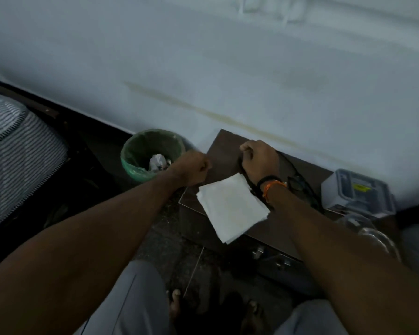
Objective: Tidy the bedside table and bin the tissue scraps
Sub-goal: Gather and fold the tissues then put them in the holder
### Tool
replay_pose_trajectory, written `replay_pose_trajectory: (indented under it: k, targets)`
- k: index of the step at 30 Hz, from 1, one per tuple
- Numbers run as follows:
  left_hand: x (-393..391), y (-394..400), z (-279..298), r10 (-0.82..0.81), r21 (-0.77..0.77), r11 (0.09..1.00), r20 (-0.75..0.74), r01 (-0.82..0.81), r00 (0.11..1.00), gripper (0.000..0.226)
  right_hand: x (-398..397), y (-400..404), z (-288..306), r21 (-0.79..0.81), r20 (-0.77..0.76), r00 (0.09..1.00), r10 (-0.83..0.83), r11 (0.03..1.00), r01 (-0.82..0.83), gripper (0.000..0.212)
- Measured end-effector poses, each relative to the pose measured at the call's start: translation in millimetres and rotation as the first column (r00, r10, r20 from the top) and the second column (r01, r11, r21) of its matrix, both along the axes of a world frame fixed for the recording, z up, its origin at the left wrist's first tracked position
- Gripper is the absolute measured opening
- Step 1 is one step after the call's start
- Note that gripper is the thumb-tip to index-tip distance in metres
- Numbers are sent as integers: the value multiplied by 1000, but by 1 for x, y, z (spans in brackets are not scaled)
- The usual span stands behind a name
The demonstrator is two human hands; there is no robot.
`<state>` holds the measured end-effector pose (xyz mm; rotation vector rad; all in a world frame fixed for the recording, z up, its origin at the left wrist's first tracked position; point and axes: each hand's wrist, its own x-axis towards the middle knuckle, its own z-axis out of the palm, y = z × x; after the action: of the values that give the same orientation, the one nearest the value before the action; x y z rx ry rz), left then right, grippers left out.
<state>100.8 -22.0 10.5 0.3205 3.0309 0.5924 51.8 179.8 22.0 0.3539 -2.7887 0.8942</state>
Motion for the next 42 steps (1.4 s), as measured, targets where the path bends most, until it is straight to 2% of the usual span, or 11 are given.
replay_pose_trajectory:
  k: [3,8,13,17,21,25,27,31,34,37,42]
  targets:
    - [6,15,8,-32,-30,999,86,34,996,14,21,22,2,-17,15,998,-59,998,59,22]
    - [17,51,23,-62,-80,994,91,69,994,13,53,55,-3,-55,42,988,-150,987,152,21]
    - [18,62,3,-15,65,998,122,8,992,21,77,78,-15,-62,127,968,-217,972,226,23]
    - [19,64,-16,19,143,989,178,-45,984,48,90,84,-29,-4,197,957,-213,976,218,21]
    - [17,66,-32,59,88,993,178,-75,982,68,94,83,-40,32,260,936,-236,971,235,21]
    - [15,72,-42,106,70,990,206,-122,973,63,99,76,-51,37,300,916,-268,962,270,17]
    - [12,74,-48,118,24,992,197,-125,973,57,102,72,-57,31,328,908,-261,964,265,27]
    - [6,76,-56,128,-15,992,179,-127,976,63,103,68,-68,37,358,893,-274,959,279,55]
    - [3,76,-55,149,-41,989,197,-144,969,64,101,68,-68,27,390,878,-279,956,292,65]
    - [0,77,-53,178,-67,984,223,-167,958,66,100,68,-67,47,405,879,-253,966,256,64]
    - [-4,76,-47,234,-69,972,315,-224,920,62,101,67,-67,27,383,889,-251,965,261,47]
